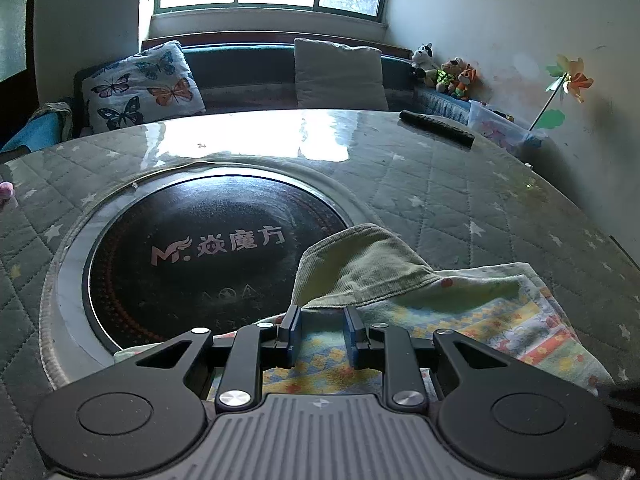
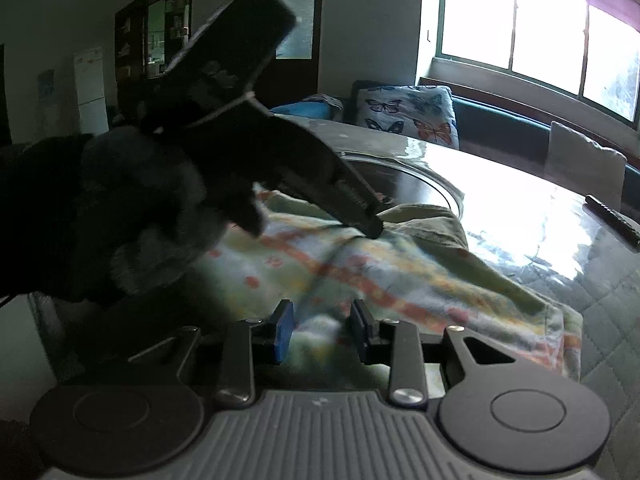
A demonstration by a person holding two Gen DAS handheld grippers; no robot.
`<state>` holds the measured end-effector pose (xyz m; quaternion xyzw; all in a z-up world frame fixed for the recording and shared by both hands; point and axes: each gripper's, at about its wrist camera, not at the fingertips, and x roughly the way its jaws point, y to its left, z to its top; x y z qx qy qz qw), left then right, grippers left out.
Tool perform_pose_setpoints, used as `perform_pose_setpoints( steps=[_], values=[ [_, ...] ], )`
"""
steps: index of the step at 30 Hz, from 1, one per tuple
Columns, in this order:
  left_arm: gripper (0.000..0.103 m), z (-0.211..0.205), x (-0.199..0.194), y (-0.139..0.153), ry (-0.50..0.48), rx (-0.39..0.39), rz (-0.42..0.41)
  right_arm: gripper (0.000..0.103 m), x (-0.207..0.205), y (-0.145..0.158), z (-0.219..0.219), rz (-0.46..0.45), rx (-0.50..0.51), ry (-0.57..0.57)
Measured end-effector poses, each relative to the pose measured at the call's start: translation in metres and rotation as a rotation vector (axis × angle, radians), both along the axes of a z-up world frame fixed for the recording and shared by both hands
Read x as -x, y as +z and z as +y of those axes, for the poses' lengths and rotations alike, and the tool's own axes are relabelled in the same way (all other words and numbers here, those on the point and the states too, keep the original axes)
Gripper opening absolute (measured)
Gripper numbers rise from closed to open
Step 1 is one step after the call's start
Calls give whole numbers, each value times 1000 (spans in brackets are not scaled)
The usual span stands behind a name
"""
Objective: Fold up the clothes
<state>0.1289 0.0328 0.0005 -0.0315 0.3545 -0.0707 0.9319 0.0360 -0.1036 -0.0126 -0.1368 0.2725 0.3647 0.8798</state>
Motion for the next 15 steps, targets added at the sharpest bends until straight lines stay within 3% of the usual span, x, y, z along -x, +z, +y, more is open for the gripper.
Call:
perform_pose_setpoints(
  steps=[5,7,11,15],
  values=[
    [28,2,8,3,0,-4,-26,32,12,5,-9,12,-28,6],
    [35,3,18,7,-10,-4,-46,34,13,9,-14,15,-57,-9],
    [41,4,42,12,-22,-35,-80,50,16,16,-25,19,-112,-40],
    [41,5,71,13,-20,-74,-121,50,12,13,-31,14,-128,-98]
  ],
)
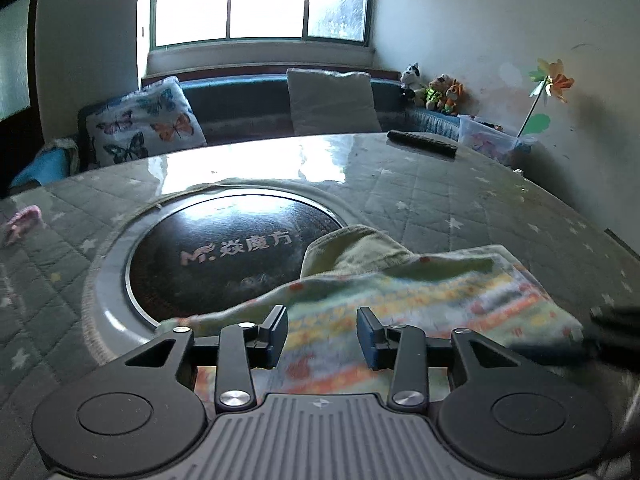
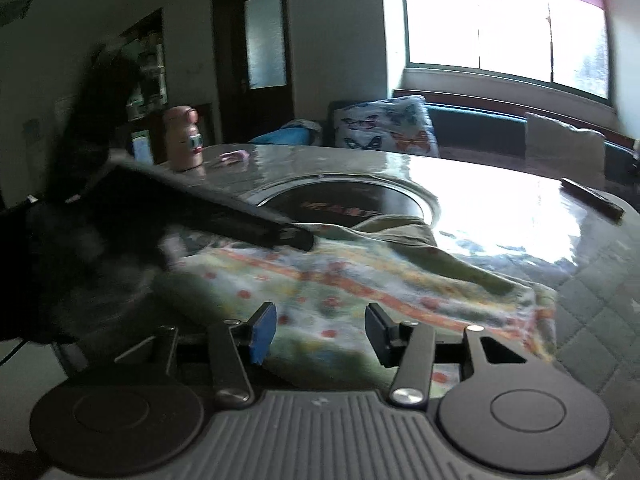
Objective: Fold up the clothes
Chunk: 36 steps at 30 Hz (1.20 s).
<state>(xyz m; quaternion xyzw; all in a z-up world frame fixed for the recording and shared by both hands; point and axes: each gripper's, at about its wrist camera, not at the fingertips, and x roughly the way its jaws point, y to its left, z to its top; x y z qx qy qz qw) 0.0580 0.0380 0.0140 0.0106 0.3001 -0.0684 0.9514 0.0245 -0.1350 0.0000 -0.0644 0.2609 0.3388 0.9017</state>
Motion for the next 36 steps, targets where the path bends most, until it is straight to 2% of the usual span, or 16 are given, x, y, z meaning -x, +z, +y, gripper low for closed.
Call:
perform_pose_setpoints(
  steps=[9,16,20,36],
  values=[
    [41,-7,48,-10,-2,-59,-50,50,-6,-6,-7,9,-6,-80],
    [42,-13,55,-22,16,-105,-68,50,-4,-15,-2,-3,17,-98],
    [47,-14,58,-25,30,-124,-83,50,0,-17,-1,-28,41,-107],
    [57,-5,65,-30,72,-105,-91,51,6,-26,-34,-25,59,-194]
  ],
)
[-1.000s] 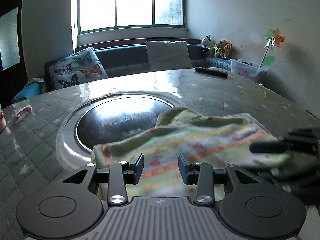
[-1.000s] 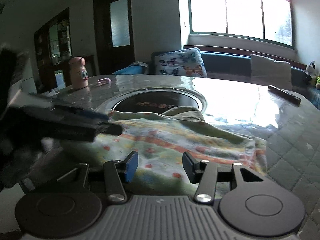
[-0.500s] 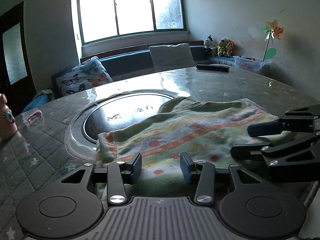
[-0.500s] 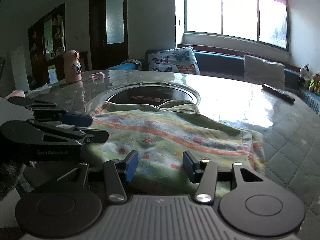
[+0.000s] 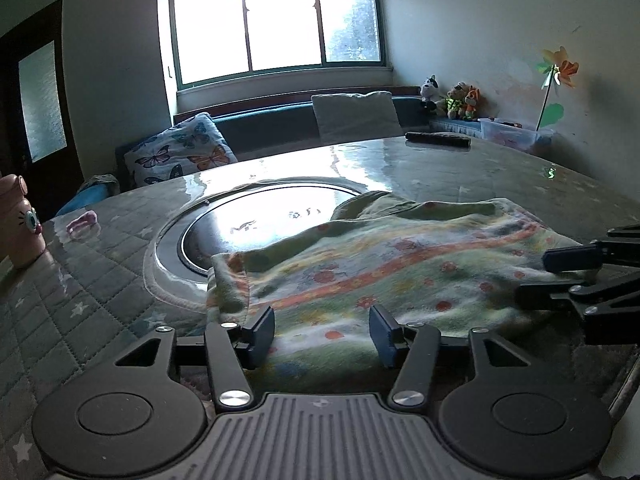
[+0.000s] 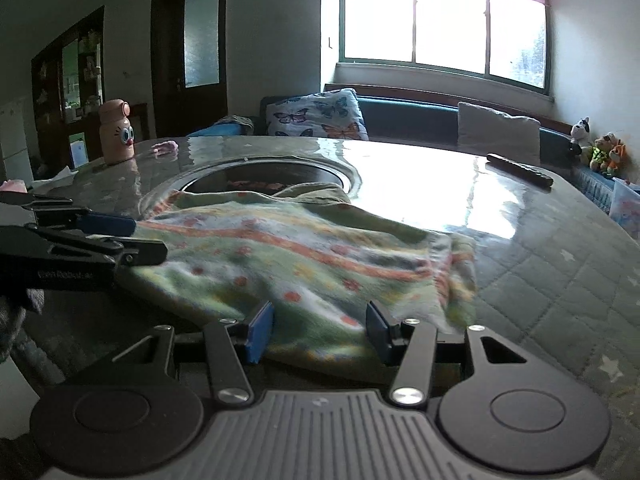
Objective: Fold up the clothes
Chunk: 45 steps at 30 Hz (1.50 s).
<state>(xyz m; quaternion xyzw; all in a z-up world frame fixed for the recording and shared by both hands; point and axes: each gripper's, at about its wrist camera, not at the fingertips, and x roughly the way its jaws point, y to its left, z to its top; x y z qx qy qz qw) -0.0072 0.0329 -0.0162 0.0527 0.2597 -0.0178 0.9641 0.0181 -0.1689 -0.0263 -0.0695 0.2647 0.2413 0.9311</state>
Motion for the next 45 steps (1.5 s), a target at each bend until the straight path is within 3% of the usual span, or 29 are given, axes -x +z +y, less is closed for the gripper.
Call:
perform_pose_setpoints(
  steps=[12,21,28,37,45],
  values=[
    [67,15,7,-2,35,34,5,49,-2,3,-22,31,-4,-21],
    [68,35,17,-5,109,47,13,50,-7,4,-26,55,-26,-16],
    [77,47,27,-5,142,43,13,50,-7,3,-26,51,-21,-12],
    [75,47,17,10,143,39,6,52,-17,19,-14,46,-57,26],
    [75,55,1,2,174,51,63,52,-42,9,-13,129,-99,27]
  ],
)
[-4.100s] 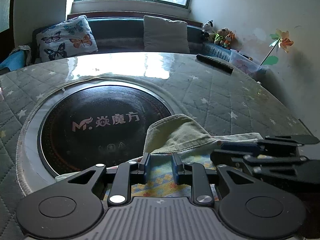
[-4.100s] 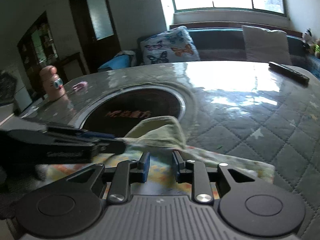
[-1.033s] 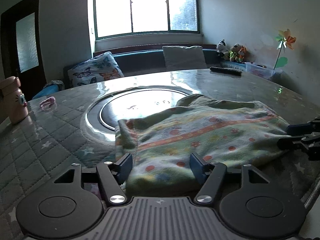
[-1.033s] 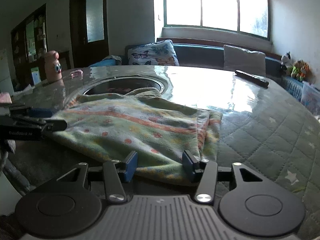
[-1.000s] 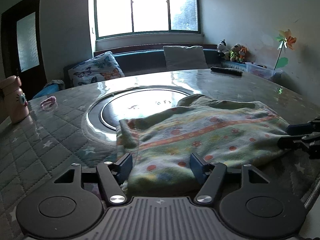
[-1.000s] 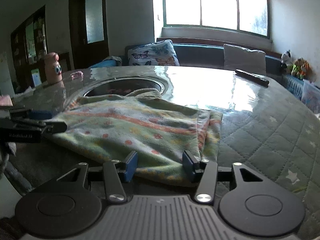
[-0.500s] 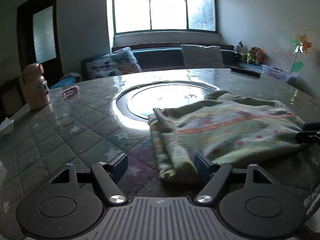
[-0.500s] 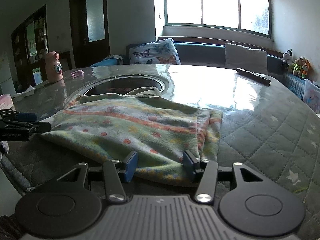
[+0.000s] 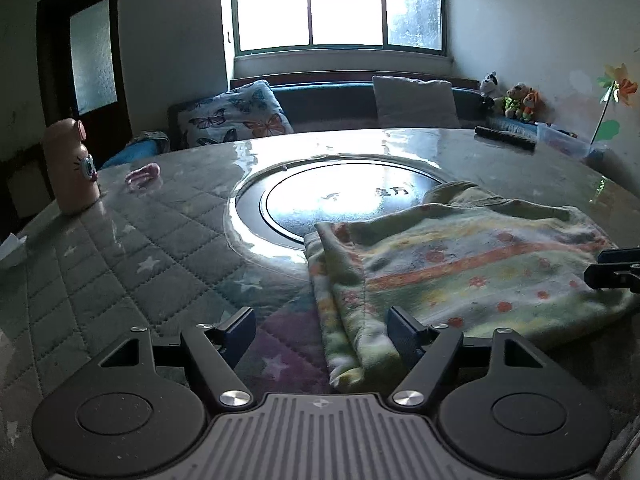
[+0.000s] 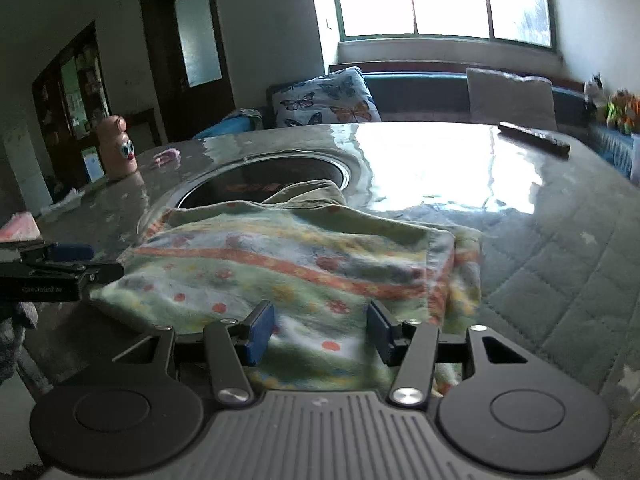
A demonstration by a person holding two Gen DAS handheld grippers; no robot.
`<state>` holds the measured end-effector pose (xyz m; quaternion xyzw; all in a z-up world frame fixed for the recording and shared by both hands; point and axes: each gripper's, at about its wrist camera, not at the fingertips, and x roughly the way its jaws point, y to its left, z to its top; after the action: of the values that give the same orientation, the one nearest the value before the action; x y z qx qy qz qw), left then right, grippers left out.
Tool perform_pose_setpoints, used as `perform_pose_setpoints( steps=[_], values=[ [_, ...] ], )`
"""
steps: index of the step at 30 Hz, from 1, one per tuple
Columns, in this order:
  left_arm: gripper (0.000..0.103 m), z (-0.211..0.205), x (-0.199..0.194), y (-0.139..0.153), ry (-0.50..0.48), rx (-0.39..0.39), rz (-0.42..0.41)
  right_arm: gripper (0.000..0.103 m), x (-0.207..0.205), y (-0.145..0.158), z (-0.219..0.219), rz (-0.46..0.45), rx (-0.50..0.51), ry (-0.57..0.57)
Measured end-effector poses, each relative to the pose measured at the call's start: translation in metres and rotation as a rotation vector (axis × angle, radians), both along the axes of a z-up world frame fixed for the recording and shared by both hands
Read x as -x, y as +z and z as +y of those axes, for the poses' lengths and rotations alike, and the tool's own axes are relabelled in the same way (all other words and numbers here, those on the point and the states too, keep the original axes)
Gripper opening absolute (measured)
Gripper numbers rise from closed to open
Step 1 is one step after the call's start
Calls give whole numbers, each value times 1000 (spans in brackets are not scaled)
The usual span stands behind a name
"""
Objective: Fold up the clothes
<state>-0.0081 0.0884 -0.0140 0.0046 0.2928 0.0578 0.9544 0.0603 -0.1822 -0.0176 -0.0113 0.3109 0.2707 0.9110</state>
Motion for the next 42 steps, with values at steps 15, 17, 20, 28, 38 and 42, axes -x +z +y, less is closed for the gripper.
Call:
perform_pose_setpoints(
  steps=[15,17,20,28,38,42],
  values=[
    [73,8,-57,13,19,-16,2,49,-67,0,1,-5,48,-51],
    [72,12,-63,10,32,-22,18,49,-75,-4,-2,1,61,-76],
    [72,18,-69,8,48,-16,37,46,-79,-1,-5,4,50,-89],
    [72,17,-80,12,50,-18,37,29,-82,9,19,4,30,-13],
    [73,22,-99,5,59,-45,66,22,-102,-3,43,43,53,-4],
    [73,17,-93,15,39,-38,33,23,-95,5,44,26,46,0]
  ],
)
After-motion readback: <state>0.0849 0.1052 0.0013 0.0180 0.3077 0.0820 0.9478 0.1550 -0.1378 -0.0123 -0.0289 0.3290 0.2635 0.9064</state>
